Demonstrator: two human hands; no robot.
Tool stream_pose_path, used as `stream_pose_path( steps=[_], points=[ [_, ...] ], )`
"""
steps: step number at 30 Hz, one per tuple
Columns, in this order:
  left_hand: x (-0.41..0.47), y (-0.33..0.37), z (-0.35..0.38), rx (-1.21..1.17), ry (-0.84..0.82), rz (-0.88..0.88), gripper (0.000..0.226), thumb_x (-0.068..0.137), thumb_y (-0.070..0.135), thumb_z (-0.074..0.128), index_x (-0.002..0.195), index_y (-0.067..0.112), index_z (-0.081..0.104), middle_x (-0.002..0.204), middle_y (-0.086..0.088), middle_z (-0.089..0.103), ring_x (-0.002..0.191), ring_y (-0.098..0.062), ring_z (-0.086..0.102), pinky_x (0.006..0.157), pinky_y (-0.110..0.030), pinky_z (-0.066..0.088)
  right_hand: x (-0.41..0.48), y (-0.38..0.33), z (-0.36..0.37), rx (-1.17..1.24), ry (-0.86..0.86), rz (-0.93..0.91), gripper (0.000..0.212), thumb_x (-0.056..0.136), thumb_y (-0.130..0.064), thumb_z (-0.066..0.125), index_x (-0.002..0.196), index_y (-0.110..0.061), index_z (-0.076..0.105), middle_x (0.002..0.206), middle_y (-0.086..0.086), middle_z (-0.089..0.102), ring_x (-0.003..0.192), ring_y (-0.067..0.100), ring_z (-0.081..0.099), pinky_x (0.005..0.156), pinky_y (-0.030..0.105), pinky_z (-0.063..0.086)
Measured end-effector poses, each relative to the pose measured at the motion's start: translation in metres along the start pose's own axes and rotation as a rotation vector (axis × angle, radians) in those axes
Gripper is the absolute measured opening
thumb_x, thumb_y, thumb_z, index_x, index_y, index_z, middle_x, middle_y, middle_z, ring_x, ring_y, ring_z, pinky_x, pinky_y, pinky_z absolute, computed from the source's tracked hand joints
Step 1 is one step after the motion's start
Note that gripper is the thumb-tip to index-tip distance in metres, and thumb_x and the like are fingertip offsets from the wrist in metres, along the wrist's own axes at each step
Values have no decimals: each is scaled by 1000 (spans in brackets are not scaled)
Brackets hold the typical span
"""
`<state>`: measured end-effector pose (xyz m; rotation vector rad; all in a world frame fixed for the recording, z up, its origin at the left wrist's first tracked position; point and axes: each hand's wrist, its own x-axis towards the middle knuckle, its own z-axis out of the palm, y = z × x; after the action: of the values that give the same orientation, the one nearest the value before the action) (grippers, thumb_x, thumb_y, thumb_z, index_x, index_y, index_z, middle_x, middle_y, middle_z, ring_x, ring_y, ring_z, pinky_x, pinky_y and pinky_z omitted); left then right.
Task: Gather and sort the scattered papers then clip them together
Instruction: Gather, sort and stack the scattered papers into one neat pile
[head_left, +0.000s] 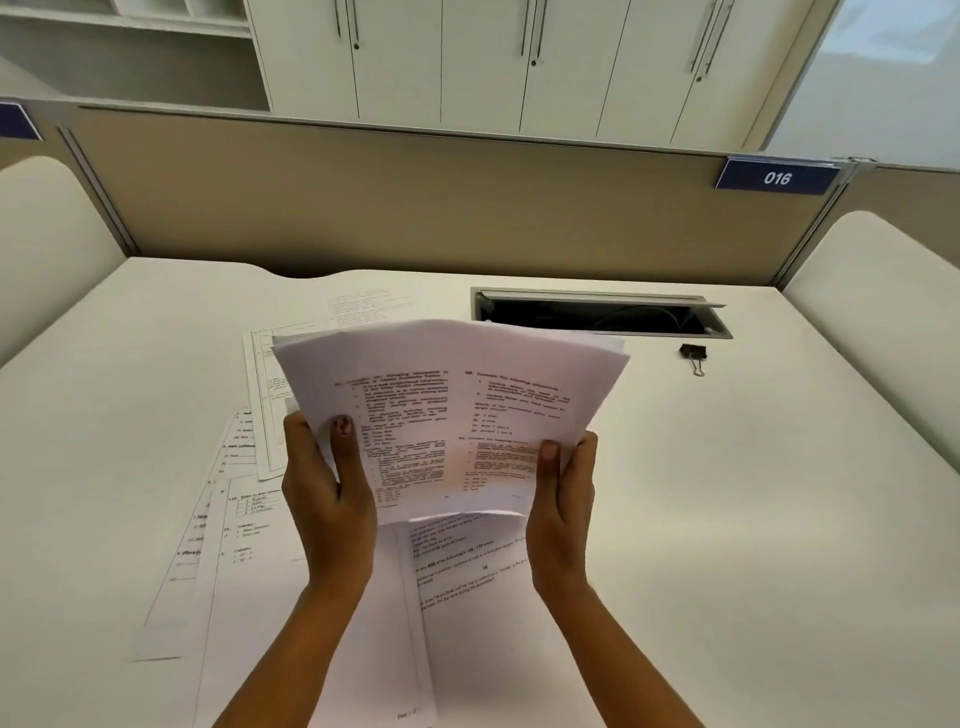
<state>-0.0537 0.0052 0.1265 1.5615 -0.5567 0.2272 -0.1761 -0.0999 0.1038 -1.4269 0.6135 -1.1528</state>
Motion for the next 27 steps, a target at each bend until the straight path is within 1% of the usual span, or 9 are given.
stream_pose_path(
  steps=[3, 7, 10, 13, 17, 19, 22, 24, 27],
  points=[
    [-4, -7, 1, -86, -86, -25, 40, 86, 59, 40, 113, 29, 33, 121, 3, 52, 99, -1, 60, 68, -15, 55, -4, 9, 2, -22, -17, 43, 10, 95, -25, 35, 102, -27, 42, 103, -11, 60, 94, 9, 63, 69, 24, 58],
    [-13, -23, 2, -7, -209, -150, 30, 92, 35, 43, 113, 47, 26, 115, 7, 50, 95, -12, 59, 67, -20, 56, -11, 21, 2, -56, -43, 139, 15, 100, -16, 35, 106, -27, 42, 106, -6, 58, 99, 8, 61, 79, 31, 59],
    [-18, -33, -1, 95, -228, -192, 37, 89, 36, 46, 125, 28, 41, 111, -4, 58, 91, -21, 60, 73, -34, 54, -13, 21, 1, -79, -57, 128, 16, 99, -13, 35, 105, -26, 42, 108, -4, 57, 99, 7, 60, 80, 30, 59],
    [-14, -38, -8, 218, -192, -65, 42, 91, 36, 47, 120, 7, 55, 107, -10, 64, 80, -25, 63, 67, -25, 51, -11, 22, 0, -153, -45, 97, 19, 101, -11, 31, 102, -27, 42, 106, -1, 57, 95, 8, 60, 73, 23, 58],
    [-5, -39, -15, 259, -197, -87, 30, 92, 27, 49, 111, 6, 59, 101, -5, 64, 65, -11, 59, 53, -12, 47, -5, 27, -3, -367, 13, 115, 20, 96, -29, 27, 101, -39, 43, 110, -1, 54, 103, 19, 56, 74, 25, 56],
    [-2, -41, -21, 244, -181, -133, 25, 92, 27, 49, 104, 8, 60, 95, -2, 64, 65, -5, 59, 48, -7, 46, -3, 29, -7, -539, 47, 116, 24, 94, -17, 33, 106, -31, 48, 114, -1, 52, 108, 17, 49, 82, 19, 42],
    [3, -51, -31, 198, -120, -251, 23, 93, 29, 49, 92, 9, 59, 83, -1, 62, 64, -10, 57, 51, -17, 46, -1, 37, -20, -996, 52, 239, 35, 88, 4, 44, 117, -16, 52, 123, 7, 49, 114, 24, 42, 84, 26, 26],
    [5, -61, -38, 149, -75, -358, 23, 93, 28, 50, 85, 9, 57, 74, -2, 58, 64, -16, 53, 56, -22, 41, -7, 40, -27, -1189, -44, 398, 30, 91, -13, 54, 120, -12, 47, 125, 11, 45, 115, 29, 42, 88, 34, 31],
    [4, -80, -47, 41, -32, -556, 15, 93, 23, 52, 97, 12, 60, 93, -5, 64, 87, -24, 59, 71, -31, 47, -19, 41, -30, -1345, -160, 573, 56, 81, -44, 67, 115, -8, 41, 121, 13, 45, 113, 30, 44, 91, 37, 37]
  ],
)
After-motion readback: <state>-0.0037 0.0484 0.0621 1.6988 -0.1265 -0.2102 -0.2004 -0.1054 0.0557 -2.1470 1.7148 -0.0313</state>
